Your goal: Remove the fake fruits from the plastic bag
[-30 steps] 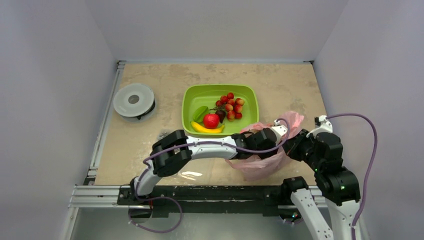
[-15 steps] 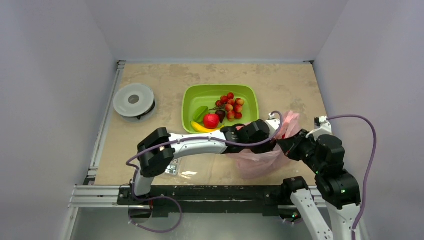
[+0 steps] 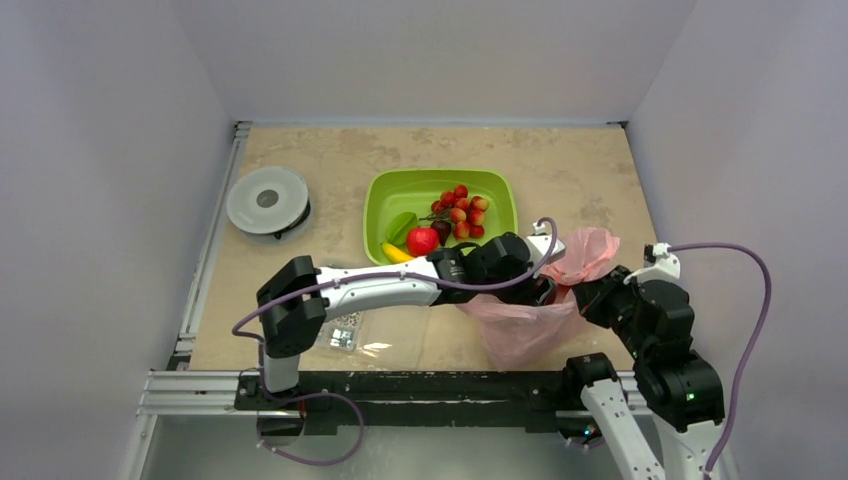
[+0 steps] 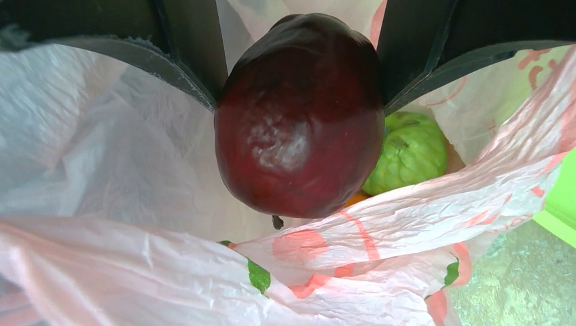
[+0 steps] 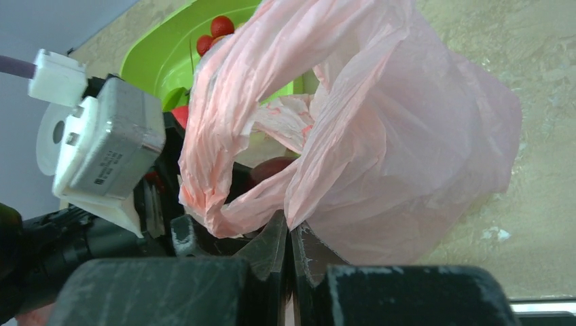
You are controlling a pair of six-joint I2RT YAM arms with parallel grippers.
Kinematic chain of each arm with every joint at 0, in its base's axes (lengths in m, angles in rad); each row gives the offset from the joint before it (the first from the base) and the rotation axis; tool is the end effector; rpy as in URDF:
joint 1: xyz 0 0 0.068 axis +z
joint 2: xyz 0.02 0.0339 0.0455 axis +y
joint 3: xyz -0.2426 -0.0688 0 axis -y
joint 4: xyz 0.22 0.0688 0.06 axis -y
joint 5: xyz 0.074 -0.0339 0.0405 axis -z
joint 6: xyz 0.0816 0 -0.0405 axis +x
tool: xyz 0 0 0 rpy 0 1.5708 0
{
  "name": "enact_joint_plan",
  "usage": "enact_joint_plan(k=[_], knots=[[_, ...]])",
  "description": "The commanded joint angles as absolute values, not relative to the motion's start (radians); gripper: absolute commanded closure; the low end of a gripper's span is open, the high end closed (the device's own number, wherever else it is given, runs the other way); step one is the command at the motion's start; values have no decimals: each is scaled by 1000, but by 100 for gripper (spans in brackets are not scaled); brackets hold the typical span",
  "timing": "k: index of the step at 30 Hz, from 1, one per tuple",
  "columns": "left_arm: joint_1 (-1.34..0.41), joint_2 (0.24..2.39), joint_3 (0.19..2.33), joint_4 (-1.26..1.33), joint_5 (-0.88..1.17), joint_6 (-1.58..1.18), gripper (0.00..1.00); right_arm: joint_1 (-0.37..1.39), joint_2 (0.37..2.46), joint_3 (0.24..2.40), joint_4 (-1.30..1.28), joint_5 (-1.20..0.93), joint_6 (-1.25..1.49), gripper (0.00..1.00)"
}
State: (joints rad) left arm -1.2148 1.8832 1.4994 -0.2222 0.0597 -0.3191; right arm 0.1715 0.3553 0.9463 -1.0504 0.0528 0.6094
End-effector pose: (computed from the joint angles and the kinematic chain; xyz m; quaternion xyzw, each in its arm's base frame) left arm 0.1519 -0.4224 0.2291 0.3959 0.7922 -0.3408 0.3155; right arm 0.0807 0.0096 0.3014 0.1981 0.8259 0.1800 0.4962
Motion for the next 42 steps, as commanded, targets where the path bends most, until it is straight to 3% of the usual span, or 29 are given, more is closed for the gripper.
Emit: enact_joint_plan(k=[1,10,20,28,35,42], knots=[[-1200,1781,1543,-230,80,-315,100,169,328,945,-1077,76,606,100],[-1121,1720,1626,-259,163,-390,100,169,308,878,-1063,8,590,100],[-945,1597,1548,-177,358,-540,100,170,307,865,-1047,13,571,100],[-842,1584,1572,-496,15,-361,100,169,314,870,-1041,15,568,100],[-739,1787,1695,-749,-465,-218,100,170,312,867,-1037,14,568,100],[-636,2009,1820,-773,-511,-132,100,170,313,867,-1035,19,567,100]])
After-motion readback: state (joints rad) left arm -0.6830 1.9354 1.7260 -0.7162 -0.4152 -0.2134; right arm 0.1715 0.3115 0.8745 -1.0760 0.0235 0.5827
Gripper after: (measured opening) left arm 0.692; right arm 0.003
